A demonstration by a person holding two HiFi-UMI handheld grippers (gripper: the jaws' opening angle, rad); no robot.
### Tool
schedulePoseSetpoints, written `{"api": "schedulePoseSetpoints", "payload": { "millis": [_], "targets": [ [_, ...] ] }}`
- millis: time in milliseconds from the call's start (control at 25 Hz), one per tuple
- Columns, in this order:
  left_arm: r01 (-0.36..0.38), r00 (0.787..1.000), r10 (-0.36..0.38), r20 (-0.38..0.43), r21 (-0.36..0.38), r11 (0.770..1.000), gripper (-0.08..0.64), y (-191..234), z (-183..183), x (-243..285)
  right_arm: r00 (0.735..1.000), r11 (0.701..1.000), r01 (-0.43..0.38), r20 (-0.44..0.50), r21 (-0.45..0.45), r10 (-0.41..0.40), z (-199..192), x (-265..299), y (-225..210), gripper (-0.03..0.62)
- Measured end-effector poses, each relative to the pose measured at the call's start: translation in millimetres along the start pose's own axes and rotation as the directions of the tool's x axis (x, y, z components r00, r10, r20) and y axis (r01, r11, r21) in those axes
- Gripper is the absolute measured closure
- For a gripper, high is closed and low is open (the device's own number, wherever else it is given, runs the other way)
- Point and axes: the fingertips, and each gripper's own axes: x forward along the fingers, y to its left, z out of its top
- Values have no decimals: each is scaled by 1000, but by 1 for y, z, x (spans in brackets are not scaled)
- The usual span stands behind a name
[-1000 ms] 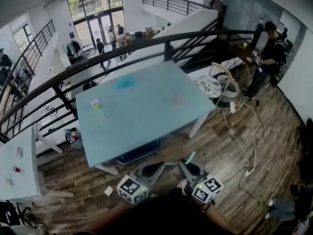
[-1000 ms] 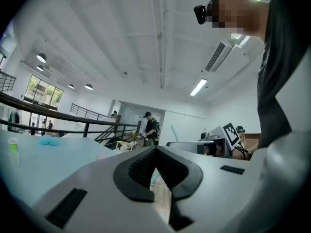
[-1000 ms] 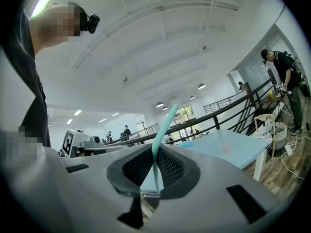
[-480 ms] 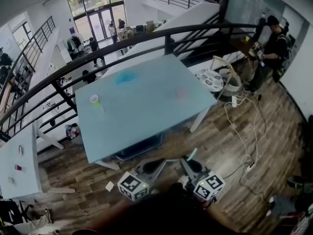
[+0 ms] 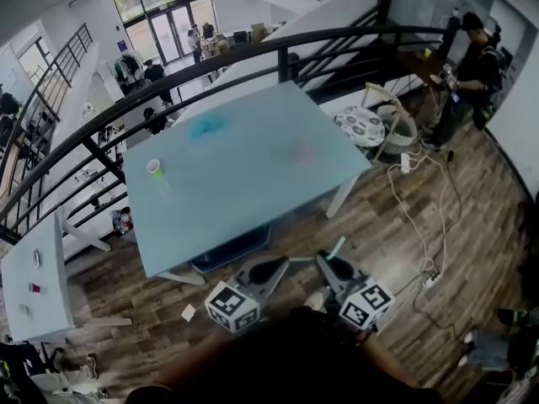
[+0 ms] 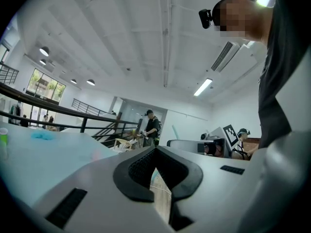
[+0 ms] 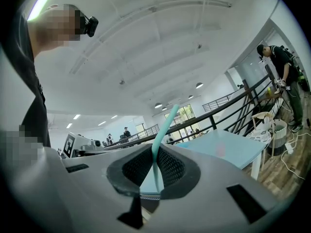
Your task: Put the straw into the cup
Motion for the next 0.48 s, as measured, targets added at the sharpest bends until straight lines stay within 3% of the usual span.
{"api": "schedulePoseSetpoints", "payload": {
  "millis": [480],
  "targets": [
    [-24,1000,24,10,-11,1000,549,9,8,120,999,999,-38,-5,-14,38,42,0,-111,555]
  ]
}}
